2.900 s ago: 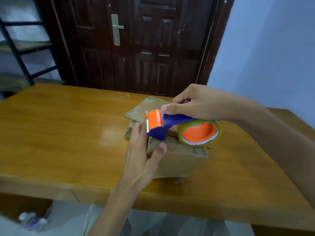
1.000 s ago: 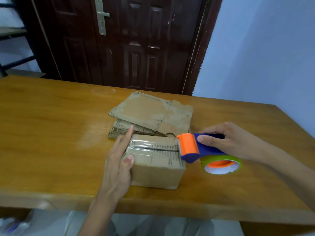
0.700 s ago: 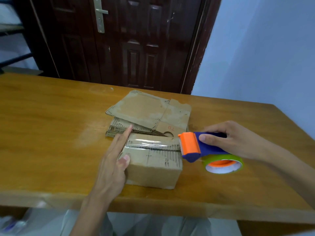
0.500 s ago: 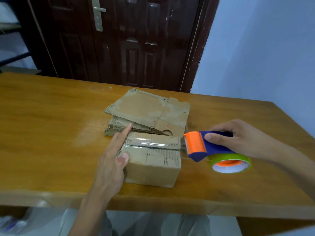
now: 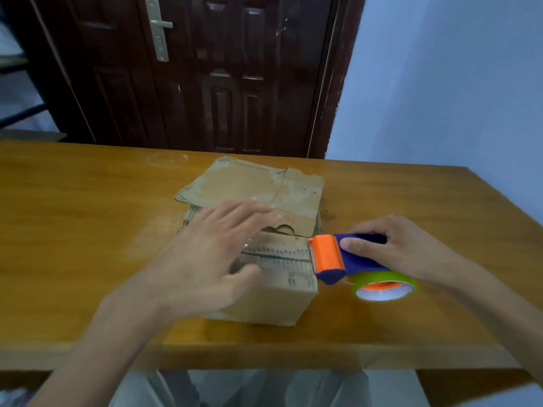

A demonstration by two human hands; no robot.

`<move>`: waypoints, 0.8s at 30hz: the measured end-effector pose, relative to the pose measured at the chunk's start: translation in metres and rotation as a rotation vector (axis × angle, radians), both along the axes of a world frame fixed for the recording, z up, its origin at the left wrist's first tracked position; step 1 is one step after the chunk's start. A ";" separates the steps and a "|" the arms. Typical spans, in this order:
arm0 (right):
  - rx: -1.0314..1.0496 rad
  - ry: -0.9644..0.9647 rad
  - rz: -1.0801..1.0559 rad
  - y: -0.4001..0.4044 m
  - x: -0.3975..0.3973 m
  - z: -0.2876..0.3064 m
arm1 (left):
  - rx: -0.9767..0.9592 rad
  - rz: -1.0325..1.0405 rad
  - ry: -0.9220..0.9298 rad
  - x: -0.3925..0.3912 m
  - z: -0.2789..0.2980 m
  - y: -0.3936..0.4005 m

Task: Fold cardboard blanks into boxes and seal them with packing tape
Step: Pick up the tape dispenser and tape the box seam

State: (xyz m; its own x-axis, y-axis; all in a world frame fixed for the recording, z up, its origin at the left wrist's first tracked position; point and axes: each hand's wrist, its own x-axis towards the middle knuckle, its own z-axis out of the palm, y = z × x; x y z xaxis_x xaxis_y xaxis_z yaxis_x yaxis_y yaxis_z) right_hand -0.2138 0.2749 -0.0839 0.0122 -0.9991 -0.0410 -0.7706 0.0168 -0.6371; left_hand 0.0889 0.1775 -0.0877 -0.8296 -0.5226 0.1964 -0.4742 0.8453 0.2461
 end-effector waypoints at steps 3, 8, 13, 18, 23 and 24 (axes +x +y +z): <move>-0.013 -0.001 -0.023 0.003 -0.004 -0.006 | -0.111 -0.002 -0.250 -0.031 0.008 0.011; -0.030 -0.025 -0.012 0.007 -0.006 -0.010 | -0.237 0.011 -0.385 -0.030 -0.009 0.006; -0.017 -0.035 0.037 0.003 0.003 -0.008 | -0.201 -0.065 -0.294 -0.010 -0.023 -0.003; -0.005 -0.067 0.023 0.006 0.000 0.007 | -0.216 -0.062 -0.243 -0.009 -0.029 -0.006; 0.016 -0.088 0.033 0.015 -0.001 0.010 | -0.221 -0.059 -0.238 -0.009 -0.031 -0.008; 0.019 -0.095 0.034 0.017 -0.001 0.009 | -0.228 -0.057 -0.233 -0.009 -0.032 -0.007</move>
